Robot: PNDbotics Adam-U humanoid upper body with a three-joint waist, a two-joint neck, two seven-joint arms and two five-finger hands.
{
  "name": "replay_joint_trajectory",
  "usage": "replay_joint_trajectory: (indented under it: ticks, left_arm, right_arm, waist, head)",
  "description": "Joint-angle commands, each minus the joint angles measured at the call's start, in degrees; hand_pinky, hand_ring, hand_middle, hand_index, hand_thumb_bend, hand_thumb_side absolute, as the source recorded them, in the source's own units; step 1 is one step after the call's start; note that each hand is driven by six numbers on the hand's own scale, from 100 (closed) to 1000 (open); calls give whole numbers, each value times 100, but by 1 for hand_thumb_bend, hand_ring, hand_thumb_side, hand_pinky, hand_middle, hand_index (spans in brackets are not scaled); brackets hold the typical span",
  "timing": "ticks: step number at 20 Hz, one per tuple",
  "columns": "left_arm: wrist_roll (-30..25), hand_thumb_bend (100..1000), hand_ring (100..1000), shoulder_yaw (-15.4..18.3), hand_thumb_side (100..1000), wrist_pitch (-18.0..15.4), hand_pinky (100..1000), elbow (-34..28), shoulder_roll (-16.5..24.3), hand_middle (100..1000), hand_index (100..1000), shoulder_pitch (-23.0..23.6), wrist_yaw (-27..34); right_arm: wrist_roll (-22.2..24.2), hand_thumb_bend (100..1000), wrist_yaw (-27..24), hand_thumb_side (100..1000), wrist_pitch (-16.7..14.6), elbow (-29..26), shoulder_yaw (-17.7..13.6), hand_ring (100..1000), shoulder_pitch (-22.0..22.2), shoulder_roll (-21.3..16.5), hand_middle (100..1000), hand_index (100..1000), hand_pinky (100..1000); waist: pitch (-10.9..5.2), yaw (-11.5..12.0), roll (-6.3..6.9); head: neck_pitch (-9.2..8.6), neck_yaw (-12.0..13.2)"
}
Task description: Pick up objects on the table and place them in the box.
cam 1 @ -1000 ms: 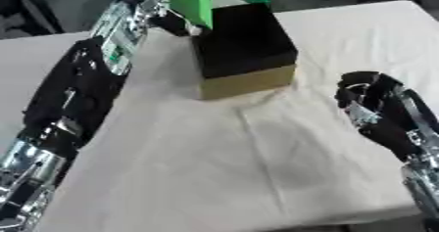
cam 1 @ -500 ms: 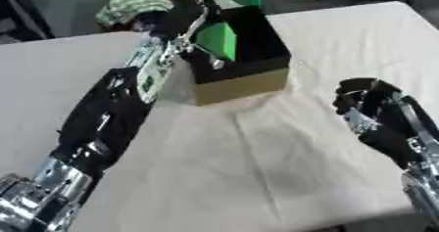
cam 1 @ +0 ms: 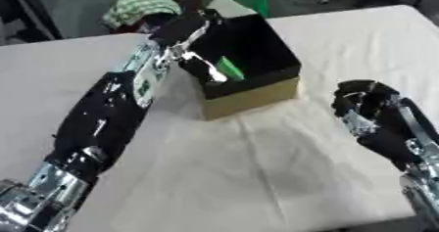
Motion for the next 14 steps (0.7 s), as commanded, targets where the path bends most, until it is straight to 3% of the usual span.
replay_joint_trajectory:
  ticks: [1,8,14]
  left_arm:
    - [109,1000,692,100,350,79,674,-366,276,704,794,-83,517]
    - [313,982,658,-16,305,356,635,-2110,1289,660,764,456,2924]
    - [516,922,650,274,298,834,625,-4018,2155,647,756,1588,4372]
  right_arm:
    - [-19,234,-3,351,-15,-58,-76,622,-26,-84,628,728,595]
    - [-100,236,34,343,-26,-51,-174,623,42,-140,630,730,596]
    - [-212,236,52,338,-30,-73,-273,624,78,-162,631,738,596]
  waist:
    - [-119,51,-48]
    - [-159,435,-91]
    - [-146,711,-146]
  head:
    - [-33,-37]
    - [-7,-167]
    - [55,-259]
